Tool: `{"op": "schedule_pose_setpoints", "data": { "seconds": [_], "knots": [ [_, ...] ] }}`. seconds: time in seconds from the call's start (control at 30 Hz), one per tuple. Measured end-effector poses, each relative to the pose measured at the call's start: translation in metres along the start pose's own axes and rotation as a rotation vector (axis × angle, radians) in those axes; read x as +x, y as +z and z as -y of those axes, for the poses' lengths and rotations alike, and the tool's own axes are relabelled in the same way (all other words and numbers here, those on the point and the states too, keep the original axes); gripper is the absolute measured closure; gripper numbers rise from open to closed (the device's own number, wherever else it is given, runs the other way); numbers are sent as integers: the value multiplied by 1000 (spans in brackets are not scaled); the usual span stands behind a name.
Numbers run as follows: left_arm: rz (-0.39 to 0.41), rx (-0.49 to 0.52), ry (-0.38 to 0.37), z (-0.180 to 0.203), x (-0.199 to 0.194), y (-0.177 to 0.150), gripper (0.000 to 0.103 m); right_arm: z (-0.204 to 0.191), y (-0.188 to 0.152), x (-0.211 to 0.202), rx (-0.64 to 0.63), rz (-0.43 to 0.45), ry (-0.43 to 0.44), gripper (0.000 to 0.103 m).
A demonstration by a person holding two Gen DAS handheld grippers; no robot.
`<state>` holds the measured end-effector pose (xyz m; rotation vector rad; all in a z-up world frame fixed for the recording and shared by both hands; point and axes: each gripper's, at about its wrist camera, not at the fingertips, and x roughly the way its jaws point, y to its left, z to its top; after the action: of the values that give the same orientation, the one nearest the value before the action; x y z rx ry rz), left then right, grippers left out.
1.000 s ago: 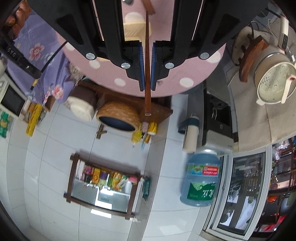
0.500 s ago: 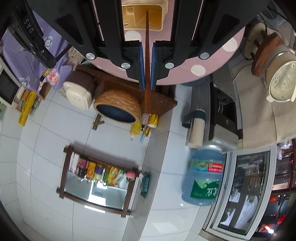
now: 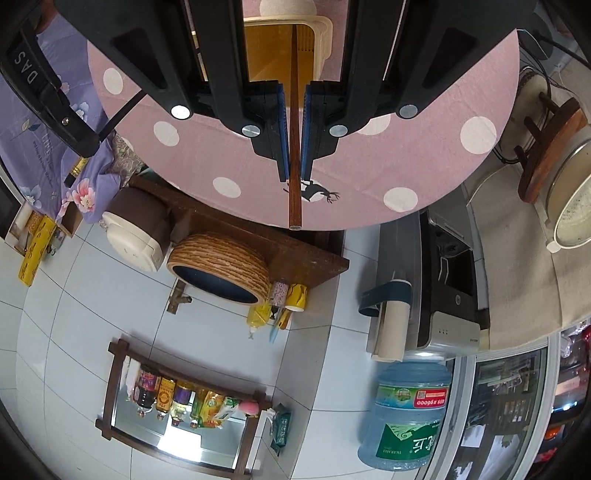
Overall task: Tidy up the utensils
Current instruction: 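Carry both held chopsticks over the beige holder and lower them in, then open left tool while right tool opens, releasing chopsticks into the holder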
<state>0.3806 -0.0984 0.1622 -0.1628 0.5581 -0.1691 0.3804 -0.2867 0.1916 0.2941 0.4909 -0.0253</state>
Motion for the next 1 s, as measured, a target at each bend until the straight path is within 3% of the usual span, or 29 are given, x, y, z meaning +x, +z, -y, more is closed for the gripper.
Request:
{"op": "schedule_pose_setpoints", "data": {
  "seconds": [0.3, 0.43, 0.5, 0.53, 0.57, 0.7, 0.83, 1.0],
  "knots": [
    [-16, 27, 16, 0, 8, -6, 96, 2, -6, 3, -7, 2, -7, 95],
    [-37, 0, -19, -4, 5, -6, 92, 2, -7, 2, 0, 8, -7, 94],
    [-36, 5, -25, -5, 2, -8, 73, 2, -9, 0, -6, 15, -3, 80],
    [-26, 11, -25, -5, -3, -10, 53, 2, -10, -3, -7, 23, 2, 74],
    [-8, 13, -26, -6, -9, -12, 43, 2, -12, -7, -9, 37, 10, 63],
    [47, 66, -39, -4, -32, -24, 36, 2, -19, -22, -32, 67, 28, 61],
    [78, 103, -28, -13, -56, -43, 14, 11, -33, -40, -19, 77, 26, 52],
    [19, 73, -5, -44, -65, -76, 8, 23, -68, -51, -64, 15, -33, 46]
  ]
}}
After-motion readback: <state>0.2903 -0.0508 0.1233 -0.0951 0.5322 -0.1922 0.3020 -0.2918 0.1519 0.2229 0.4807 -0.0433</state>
